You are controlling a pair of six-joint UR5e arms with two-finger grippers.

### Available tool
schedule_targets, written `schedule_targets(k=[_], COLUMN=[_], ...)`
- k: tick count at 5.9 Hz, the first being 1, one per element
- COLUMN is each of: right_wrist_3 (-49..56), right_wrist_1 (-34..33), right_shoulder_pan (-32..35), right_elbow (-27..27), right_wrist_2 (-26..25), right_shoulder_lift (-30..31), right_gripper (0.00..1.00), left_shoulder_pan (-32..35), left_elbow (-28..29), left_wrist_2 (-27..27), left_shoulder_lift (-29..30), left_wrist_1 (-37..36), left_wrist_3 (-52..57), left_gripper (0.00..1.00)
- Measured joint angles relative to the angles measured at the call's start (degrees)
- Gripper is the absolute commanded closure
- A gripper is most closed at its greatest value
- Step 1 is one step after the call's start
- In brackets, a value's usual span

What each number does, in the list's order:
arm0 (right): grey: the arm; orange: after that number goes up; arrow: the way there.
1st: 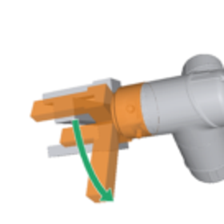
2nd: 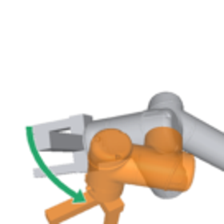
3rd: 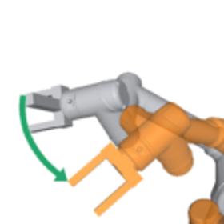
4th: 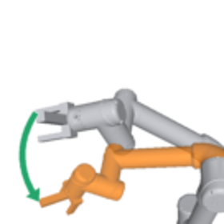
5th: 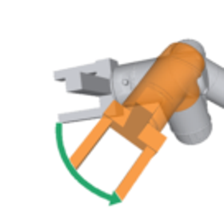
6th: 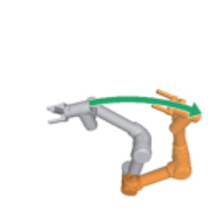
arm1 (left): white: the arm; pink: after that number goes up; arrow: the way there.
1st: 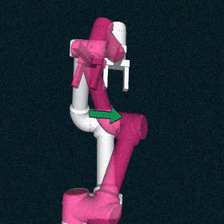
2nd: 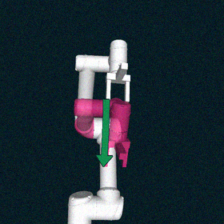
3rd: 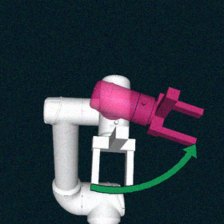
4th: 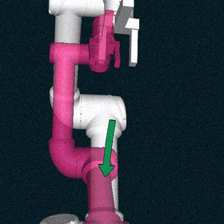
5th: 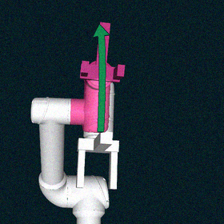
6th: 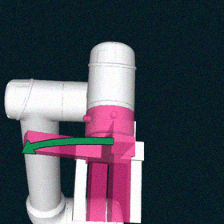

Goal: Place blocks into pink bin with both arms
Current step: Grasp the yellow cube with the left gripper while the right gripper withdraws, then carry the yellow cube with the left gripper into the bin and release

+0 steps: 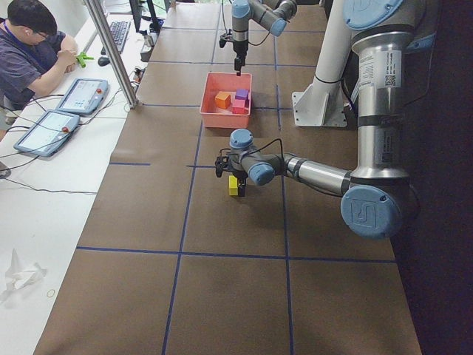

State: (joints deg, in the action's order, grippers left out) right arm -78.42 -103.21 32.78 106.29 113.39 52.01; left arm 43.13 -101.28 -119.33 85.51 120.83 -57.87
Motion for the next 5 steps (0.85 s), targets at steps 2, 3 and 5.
schedule_targets(k=[2, 3, 5], right_wrist_3=[0.0, 0.7, 8.1], right_wrist_1=[0.0, 0.0, 0.0], right_shoulder_pan=[0.0, 0.1, 2.6], right_elbow=[0.7, 1.8, 5.5], right_wrist_2=[-0.1, 0.0, 0.6], right_shoulder_lift=[0.3, 1.0, 5.0], right_gripper=[0.0, 0.0, 0.0], left_shoulder_pan=[0.1, 1.3, 4.4], left_elbow=[-0.2, -1.4, -4.4], left_wrist_2=[-0.1, -0.1, -0.2], left_shoulder_lift=[0.7, 2.1, 10.4], left_wrist_1=[-0.1, -0.3, -5.4], left_wrist_3=[0.3, 0.3, 0.1], left_gripper=[0.76, 0.76, 0.76])
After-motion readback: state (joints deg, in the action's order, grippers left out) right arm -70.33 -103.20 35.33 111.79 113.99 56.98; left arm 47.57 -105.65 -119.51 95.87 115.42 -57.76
